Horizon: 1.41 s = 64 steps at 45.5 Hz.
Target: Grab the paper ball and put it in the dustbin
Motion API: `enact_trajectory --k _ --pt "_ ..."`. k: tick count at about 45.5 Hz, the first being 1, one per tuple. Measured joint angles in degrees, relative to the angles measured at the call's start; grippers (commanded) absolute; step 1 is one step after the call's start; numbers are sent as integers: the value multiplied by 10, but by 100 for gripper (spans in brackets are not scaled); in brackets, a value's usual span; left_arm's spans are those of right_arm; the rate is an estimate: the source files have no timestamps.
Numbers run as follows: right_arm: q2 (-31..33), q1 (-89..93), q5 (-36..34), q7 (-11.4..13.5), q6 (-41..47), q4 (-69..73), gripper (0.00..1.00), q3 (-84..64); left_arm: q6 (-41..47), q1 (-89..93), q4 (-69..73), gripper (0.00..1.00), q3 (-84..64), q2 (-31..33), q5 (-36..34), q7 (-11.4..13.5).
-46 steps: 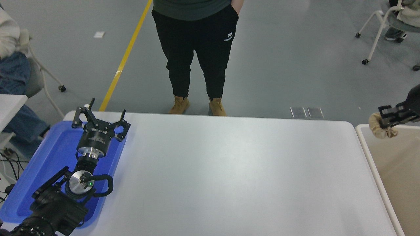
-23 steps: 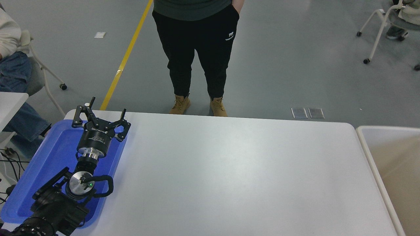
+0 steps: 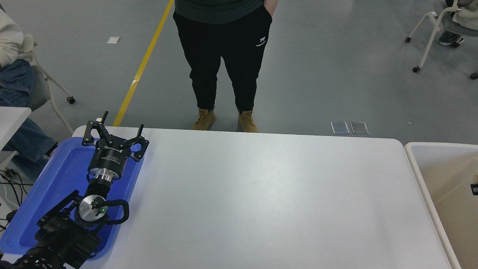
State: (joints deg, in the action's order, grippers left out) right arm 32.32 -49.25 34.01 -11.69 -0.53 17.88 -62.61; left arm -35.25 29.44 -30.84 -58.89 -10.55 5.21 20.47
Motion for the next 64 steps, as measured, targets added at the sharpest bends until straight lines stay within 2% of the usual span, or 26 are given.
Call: enact_trajectory --k 1,5,8,41,54,64 --pt "-3 4 -2 0 -2 -2 55 0 0 0 0 100 0 0 0 0" --pt "-13 19 -15 2 -10 -12 87 0 0 0 0 100 0 0 0 0" --pt "-19 27 -25 3 -15 -19 100 1 0 0 0 100 0 0 0 0" --pt "-37 20 -82 4 -26 -37 100 29 0 2 0 100 1 1 0 -1" --pt "-63 -24 -106 5 -25 -29 100 158 0 2 0 100 1 1 0 -1" --pt "-70 -47 -111 6 -22 16 100 337 1 2 0 100 1 1 0 -1"
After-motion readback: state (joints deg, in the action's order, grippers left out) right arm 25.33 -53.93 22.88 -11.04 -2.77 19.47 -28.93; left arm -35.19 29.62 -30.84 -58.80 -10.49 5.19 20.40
